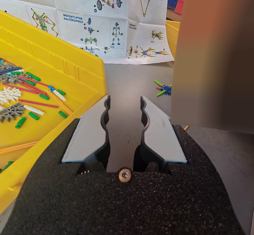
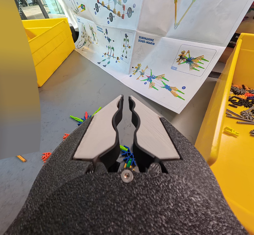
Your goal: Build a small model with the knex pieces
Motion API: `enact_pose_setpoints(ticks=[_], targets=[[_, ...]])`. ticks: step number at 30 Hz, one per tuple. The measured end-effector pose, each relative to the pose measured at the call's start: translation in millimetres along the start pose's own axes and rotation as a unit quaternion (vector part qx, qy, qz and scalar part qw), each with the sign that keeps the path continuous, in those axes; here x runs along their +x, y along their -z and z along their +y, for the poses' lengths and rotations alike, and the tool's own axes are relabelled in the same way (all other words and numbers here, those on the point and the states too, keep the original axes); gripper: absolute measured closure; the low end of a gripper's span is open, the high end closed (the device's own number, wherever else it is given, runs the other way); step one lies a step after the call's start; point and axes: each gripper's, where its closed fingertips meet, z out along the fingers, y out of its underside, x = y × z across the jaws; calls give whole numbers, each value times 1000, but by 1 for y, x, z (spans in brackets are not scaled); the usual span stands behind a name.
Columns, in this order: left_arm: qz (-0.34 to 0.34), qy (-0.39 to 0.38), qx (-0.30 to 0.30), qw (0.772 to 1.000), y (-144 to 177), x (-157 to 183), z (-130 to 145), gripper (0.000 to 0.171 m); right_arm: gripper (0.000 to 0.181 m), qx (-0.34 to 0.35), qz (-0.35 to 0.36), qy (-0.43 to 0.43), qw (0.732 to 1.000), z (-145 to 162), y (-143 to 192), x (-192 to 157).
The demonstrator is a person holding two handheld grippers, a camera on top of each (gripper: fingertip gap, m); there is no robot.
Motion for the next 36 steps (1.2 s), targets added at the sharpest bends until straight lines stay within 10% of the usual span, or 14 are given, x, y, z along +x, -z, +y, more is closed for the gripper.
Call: enact_pose_setpoints(ticks=[29,36], targets=[[-32,-106,-6,994,4,16,-5,128,164,-6,22,84,996,1,1,-14],[-18,-62,-19,998,-3,13,4,129,162,101,62,47,992,-116,74,42]])
